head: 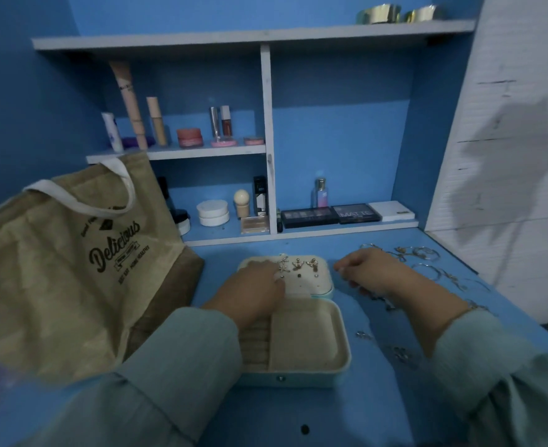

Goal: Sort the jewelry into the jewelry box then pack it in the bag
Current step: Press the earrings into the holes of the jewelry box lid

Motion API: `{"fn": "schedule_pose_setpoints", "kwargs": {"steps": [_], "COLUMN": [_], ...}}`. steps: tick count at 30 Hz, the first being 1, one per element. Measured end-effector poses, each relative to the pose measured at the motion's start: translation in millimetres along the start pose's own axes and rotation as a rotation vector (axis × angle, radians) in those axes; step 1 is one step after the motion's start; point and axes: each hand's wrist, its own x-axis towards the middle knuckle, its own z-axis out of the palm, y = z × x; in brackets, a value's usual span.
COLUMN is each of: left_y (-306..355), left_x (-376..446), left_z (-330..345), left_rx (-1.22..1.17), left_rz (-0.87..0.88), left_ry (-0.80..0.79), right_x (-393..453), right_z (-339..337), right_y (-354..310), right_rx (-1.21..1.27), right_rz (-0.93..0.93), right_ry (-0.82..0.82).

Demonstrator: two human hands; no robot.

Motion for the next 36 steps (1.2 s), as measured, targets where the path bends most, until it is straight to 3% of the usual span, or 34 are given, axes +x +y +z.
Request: {"fn": "schedule_pose_setpoints", "kwargs": {"steps": [8,15,21,25,36], "left_y": [63.3,110.6,140.8,154.8,183.4], "left_x": [-9.4,-1.3,9.9,17.2,37.5], "left_z": [25.7,50.0,63.4,66.9,87.2], "left_rx": [-0.009,0.127,0.15,0.147,0.109], "left_rz": [0.355,0.488,0.591,0.624,0.651], "left_ry": [-0.064,-0.187,-0.241,-0.195,-0.215], "right_x": [-45.5,-77.0,-91.0,-94.3,-92.7], "right_z": [-59.3,-109.1,-136.9,-146.3,-147.8], "right_y": [26.2,66.4,99.1,120.1,155.9], "right_rx": [-0.378,-0.586,-0.635,-0.617,-0.492], "right_rz": [-0.074,0.005,0.113,0.159,0.128], "right_ry": [-0.1,-0.063,-0.005,0.009,0.078]}}
